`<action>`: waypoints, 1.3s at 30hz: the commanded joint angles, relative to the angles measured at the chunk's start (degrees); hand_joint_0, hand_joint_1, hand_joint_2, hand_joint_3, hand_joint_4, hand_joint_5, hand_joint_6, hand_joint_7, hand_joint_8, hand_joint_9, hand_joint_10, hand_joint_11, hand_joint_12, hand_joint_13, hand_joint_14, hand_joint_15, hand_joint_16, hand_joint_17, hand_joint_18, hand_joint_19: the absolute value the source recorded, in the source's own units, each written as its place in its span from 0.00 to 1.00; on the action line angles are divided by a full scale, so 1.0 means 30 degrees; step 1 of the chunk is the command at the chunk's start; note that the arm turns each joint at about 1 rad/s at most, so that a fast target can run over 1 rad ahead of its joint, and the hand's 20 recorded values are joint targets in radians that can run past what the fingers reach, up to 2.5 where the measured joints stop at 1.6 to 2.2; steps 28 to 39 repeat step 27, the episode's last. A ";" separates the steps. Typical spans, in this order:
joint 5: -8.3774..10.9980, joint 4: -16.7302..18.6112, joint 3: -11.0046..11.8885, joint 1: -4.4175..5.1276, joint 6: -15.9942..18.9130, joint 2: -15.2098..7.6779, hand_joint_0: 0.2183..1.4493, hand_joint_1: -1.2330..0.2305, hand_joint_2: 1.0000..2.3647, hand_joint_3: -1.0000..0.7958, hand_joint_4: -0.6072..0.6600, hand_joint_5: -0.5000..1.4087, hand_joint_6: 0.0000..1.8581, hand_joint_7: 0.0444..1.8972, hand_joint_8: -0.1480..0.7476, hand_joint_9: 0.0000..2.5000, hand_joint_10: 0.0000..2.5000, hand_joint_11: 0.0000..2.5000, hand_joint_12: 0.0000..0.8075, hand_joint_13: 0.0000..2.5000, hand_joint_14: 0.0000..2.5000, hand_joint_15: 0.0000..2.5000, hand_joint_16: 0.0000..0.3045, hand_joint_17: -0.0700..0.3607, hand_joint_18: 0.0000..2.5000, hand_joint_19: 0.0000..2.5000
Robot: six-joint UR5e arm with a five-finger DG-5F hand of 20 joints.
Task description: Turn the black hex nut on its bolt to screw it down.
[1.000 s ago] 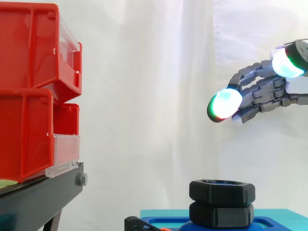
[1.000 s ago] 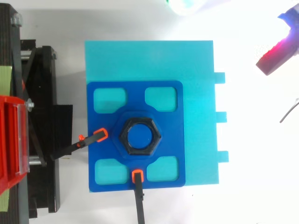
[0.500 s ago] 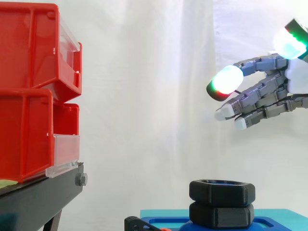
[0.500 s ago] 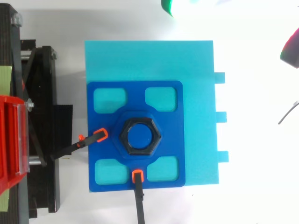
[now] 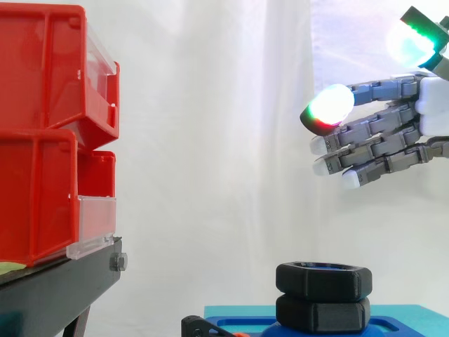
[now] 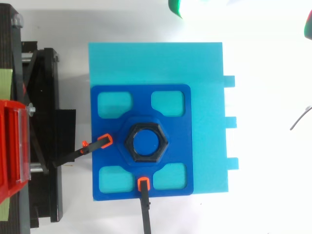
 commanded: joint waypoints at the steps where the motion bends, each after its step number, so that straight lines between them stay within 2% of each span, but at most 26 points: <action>1: 0.0000 0.0000 0.0017 0.0000 0.0002 0.0000 0.18 0.57 0.00 0.28 0.43 0.10 0.27 0.31 0.35 0.07 0.00 0.00 0.39 0.00 0.00 0.01 0.16 0.42 0.00 0.18; 13: 0.0000 0.0000 0.0017 0.0000 0.0002 0.0000 0.17 0.57 0.00 0.28 0.45 0.10 0.27 0.31 0.29 0.08 0.00 0.00 0.40 0.00 0.00 0.01 0.17 0.43 0.00 0.17; 39: 0.0000 0.0000 0.0017 0.0000 0.0002 0.0000 0.17 0.56 0.00 0.28 0.47 0.10 0.27 0.31 0.29 0.11 0.00 0.00 0.39 0.00 0.00 0.00 0.16 0.42 0.00 0.17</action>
